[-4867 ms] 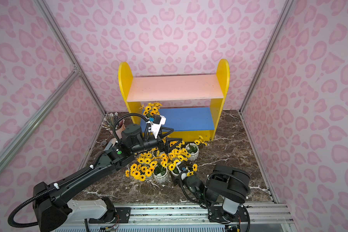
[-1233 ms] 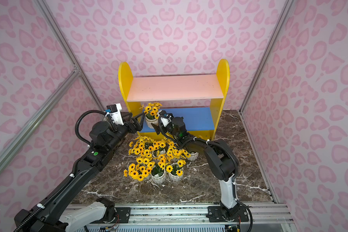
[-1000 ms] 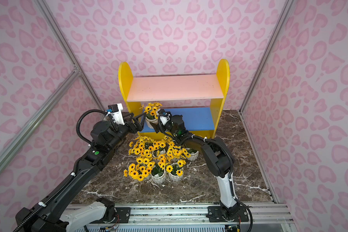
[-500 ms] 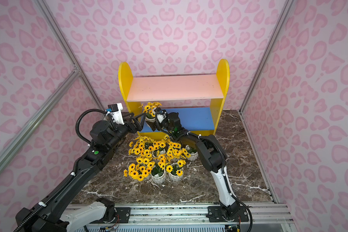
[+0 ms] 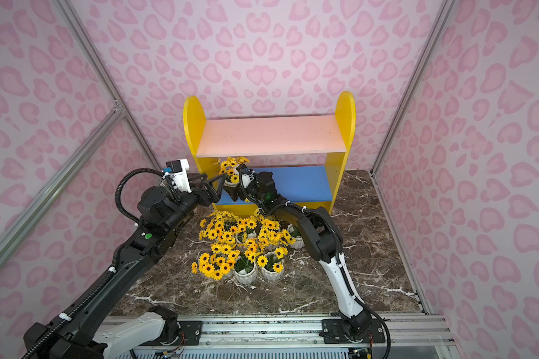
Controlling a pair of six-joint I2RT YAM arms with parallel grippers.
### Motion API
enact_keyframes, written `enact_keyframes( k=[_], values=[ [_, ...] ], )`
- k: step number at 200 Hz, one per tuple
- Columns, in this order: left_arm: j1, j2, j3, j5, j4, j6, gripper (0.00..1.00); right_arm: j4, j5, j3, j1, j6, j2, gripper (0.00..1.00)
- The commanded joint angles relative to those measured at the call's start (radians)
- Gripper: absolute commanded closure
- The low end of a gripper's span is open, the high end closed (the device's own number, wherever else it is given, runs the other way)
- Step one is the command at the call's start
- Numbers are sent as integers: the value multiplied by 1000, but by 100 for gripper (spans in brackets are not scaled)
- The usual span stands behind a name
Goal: Take the sunflower pots off the shelves
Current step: Pick up the sunflower pot from the shelf.
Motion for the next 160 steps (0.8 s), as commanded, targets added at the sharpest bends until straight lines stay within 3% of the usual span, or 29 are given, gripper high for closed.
enact_keyframes(
  k=[1, 25, 46, 66, 80, 160],
  values=[
    [4, -1, 6, 13, 49, -3, 3, -29, -19, 30, 0, -16, 12, 2],
    [7, -4, 1, 11, 53, -2, 3, -32, -31, 28, -1, -23, 8, 20],
    [11, 0, 4, 19, 55, -5, 3, -29, -47, 26, -1, -17, -3, 42],
    [11, 0, 1, 16, 58, -5, 3, -25, -57, 24, -1, -10, -21, 80],
    [10, 3, 4, 25, 58, -7, 3, -3, -49, 8, -1, -3, -44, 100],
    [12, 0, -1, 31, 66, -10, 3, 49, -35, -123, 3, -1, -222, 100]
  ],
)
